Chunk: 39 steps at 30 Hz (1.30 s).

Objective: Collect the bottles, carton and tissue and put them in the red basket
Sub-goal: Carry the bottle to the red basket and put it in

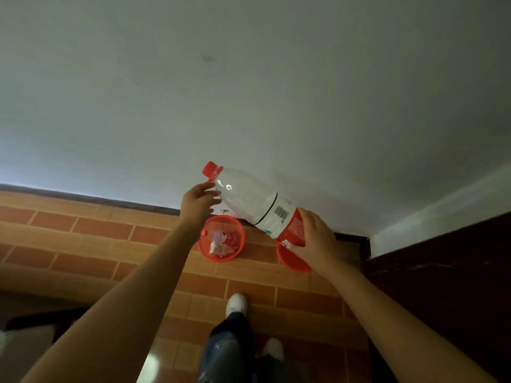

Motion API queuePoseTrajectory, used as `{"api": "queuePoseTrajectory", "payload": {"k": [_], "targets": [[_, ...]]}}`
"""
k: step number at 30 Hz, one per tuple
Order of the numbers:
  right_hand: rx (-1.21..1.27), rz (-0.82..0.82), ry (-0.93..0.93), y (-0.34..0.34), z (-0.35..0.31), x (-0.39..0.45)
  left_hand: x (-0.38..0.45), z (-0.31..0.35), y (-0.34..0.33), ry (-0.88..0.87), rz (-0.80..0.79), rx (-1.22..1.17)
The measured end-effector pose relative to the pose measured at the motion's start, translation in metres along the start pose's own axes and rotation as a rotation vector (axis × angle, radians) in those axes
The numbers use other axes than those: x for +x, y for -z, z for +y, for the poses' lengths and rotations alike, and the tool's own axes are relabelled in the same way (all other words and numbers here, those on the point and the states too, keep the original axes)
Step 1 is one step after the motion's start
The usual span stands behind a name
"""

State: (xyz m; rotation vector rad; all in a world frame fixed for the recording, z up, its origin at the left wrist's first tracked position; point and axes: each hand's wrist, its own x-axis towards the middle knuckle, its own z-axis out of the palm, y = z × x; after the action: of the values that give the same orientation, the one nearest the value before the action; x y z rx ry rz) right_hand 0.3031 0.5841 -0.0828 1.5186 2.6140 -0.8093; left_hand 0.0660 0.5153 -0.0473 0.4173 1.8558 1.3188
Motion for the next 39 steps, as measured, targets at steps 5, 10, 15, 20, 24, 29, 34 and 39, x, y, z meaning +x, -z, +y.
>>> {"api": "queuePoseTrajectory", "payload": {"k": [5, 10, 15, 20, 24, 29, 34, 39], "targets": [[0.007, -0.065, 0.07, -0.044, -0.003, 0.032, 0.024, -0.042, 0.014, 0.03, 0.081, -0.007], [0.046, -0.107, 0.115, -0.125, 0.013, 0.075, 0.071, -0.111, 0.017, 0.022, 0.106, -0.005], [0.004, -0.081, 0.19, -0.221, 0.036, 0.135, 0.126, -0.203, 0.018, 0.009, 0.165, -0.071], [-0.075, -0.067, 0.257, -0.321, 0.062, 0.198, 0.189, -0.304, 0.016, 0.007, 0.216, -0.137], [-0.093, -0.058, 0.304, -0.377, 0.077, 0.231, 0.23, -0.359, 0.008, -0.01, 0.267, -0.17], [-0.093, -0.041, 0.377, -0.418, 0.086, 0.254, 0.262, -0.405, 0.006, -0.013, 0.357, -0.224], [-0.072, -0.098, 0.416, -0.433, 0.085, 0.26, 0.265, -0.419, 0.013, -0.071, 0.46, -0.276], [0.065, -0.152, 0.324, -0.44, 0.093, 0.263, 0.261, -0.428, 0.026, -0.112, 0.557, -0.259]]}}
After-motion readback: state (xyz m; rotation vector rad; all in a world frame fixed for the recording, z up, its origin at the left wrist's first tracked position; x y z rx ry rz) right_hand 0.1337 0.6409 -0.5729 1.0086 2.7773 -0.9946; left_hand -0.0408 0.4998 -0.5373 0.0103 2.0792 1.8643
